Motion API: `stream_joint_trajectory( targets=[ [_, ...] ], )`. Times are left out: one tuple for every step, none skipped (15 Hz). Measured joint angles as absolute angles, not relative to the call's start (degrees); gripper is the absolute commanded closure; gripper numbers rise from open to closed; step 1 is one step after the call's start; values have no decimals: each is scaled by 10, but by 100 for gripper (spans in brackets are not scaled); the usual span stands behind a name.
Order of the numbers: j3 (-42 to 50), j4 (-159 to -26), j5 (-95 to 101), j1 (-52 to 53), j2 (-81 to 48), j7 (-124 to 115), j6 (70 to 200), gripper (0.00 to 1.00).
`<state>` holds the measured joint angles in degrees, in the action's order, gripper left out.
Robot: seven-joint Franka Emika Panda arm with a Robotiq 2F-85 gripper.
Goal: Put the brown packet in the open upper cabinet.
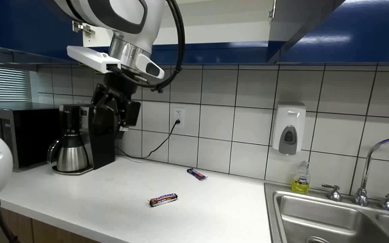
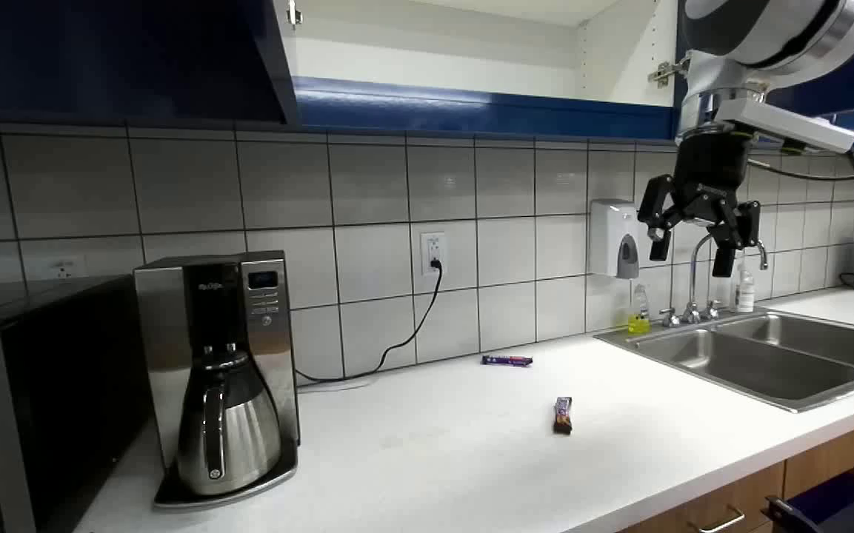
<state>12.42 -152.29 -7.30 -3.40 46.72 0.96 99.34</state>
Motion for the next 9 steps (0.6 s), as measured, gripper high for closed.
stream_joint_trajectory(
  targets=[
    [124, -1523, -73, -34, 467, 10, 993, 0],
    [124, -1523, -73, -34, 467, 10, 993, 0],
    [124, -1523, -73, -34, 467, 10, 993, 0],
    [124, -1523, -73, -34, 466, 10, 993, 0],
    [121, -1523, -70, -36, 466, 9, 994, 0],
    [115, -1522, -65, -39, 466, 7, 995, 0],
    [108, -1521, -60, -44, 466, 5, 997, 0],
    [99, -1519, -54, -48, 466, 1, 999, 0],
    [91, -1517, -51, -52, 466, -3, 1002, 0]
  ],
)
